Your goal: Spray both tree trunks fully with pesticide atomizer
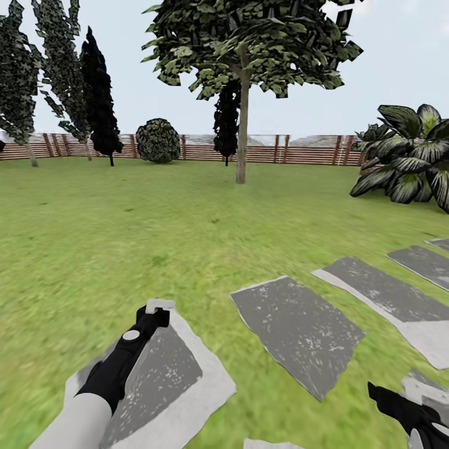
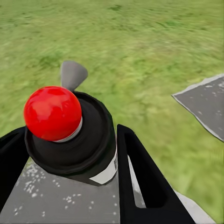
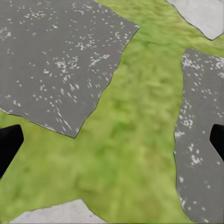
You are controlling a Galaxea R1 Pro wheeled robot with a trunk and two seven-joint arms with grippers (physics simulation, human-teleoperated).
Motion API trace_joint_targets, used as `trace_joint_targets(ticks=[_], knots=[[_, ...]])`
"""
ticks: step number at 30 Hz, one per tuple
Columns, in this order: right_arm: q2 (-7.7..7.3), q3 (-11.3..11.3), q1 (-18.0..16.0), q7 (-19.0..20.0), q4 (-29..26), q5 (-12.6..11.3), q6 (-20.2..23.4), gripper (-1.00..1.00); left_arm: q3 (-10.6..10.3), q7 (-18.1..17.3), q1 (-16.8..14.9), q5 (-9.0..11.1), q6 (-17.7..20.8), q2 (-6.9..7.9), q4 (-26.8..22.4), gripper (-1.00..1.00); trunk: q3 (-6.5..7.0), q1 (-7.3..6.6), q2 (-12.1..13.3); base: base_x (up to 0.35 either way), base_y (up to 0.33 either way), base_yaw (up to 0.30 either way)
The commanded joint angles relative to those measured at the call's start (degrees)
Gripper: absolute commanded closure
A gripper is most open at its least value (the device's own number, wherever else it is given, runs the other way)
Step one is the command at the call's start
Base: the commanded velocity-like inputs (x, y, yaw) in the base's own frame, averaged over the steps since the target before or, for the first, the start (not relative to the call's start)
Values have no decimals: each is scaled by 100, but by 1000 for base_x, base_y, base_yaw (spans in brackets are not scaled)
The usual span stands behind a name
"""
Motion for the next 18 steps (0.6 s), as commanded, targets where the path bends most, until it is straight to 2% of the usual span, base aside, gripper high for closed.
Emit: trace_joint_targets(ticks=[1,18], knots=[[0,-1,0,2,-2,-2,0,-100,2,0,0,-3,0,0,-1,100,0,0,0,329,0,0],[0,4,0,-13,-13,11,0,-100,4,0,-1,3,2,0,-1,100,0,0,0,329,0,0]])
